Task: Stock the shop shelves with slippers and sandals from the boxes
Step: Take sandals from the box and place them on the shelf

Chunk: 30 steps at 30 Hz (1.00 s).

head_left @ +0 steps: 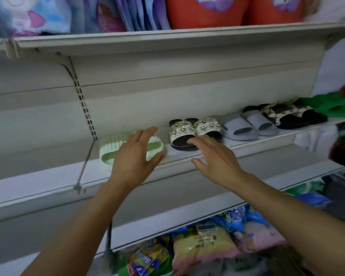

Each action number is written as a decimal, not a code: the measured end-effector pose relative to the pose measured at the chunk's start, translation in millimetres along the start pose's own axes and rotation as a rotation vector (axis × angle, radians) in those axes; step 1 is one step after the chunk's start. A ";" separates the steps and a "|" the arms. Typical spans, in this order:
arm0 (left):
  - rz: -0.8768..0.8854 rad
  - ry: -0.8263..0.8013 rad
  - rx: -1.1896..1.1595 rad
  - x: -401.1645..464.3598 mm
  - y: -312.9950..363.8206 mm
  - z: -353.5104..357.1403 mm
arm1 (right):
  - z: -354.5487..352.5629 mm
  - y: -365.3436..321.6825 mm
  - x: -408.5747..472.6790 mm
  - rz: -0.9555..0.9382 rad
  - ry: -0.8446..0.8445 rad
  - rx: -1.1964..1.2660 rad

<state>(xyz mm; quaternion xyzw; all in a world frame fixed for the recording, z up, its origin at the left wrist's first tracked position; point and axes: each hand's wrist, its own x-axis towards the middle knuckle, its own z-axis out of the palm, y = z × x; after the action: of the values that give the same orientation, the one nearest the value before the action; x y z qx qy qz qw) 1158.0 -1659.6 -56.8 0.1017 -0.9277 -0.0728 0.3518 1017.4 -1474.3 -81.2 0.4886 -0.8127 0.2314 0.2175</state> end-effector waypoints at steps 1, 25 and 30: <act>0.017 0.027 -0.037 -2.6 18.8 8.5 | -9.7 13.0 -12.2 0.026 0.025 -0.010; 0.073 -0.705 -0.343 -33.4 458.1 363.4 | -188.4 453.5 -387.3 0.666 -0.341 -0.143; -0.112 -0.882 -0.425 -31.0 483.6 456.5 | -139.1 545.2 -407.1 0.743 -0.534 -0.065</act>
<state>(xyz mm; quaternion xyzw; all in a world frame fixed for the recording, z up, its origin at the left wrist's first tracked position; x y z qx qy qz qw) 809.5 -1154.8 -315.4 0.0369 -0.9460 -0.3153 -0.0661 721.5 -883.7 -295.4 0.1995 -0.9672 0.1339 -0.0823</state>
